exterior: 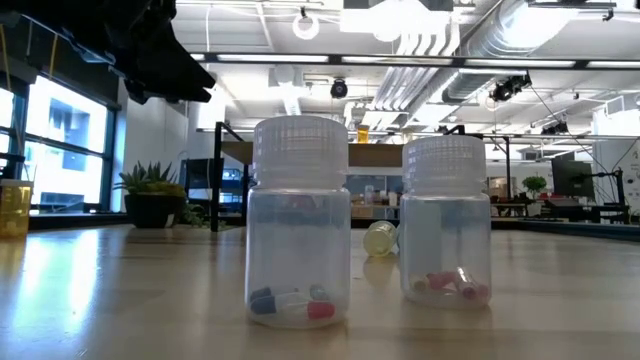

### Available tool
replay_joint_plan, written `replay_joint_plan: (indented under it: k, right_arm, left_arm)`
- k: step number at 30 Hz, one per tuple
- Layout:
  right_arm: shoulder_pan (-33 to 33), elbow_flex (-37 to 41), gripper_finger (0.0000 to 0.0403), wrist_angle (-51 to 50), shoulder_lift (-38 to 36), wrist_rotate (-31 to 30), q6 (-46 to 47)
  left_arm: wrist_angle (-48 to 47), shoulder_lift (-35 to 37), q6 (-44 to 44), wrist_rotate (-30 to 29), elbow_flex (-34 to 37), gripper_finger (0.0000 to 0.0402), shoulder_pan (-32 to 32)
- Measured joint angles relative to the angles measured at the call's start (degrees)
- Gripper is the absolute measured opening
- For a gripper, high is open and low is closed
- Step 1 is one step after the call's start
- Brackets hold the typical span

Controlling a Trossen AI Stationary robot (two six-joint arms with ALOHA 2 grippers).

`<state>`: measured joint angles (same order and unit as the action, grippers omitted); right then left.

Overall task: Pick and place medicine bottles onto shelf by color
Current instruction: Put the bottom yellow pill bottle on the shelf aligned with the yellow pill bottle

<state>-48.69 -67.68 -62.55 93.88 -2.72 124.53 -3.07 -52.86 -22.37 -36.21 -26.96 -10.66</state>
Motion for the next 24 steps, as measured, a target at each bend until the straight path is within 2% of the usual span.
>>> replay_joint_plan:
  k: [9, 24]
  right_arm:
    - [-1.76, 0.0, 0.0176, 3.94, 4.32, -0.02, 4.23]
    - [-2.11, 0.0, 0.0176, 4.0, 10.1, 2.39, 8.47]
  left_arm:
    - [-0.04, 0.0, 0.0, 0.0, 0.0, 0.0197, 0.0]
    - [-0.08, 0.0, 0.02, 0.0, 0.0, 0.0197, 0.0]
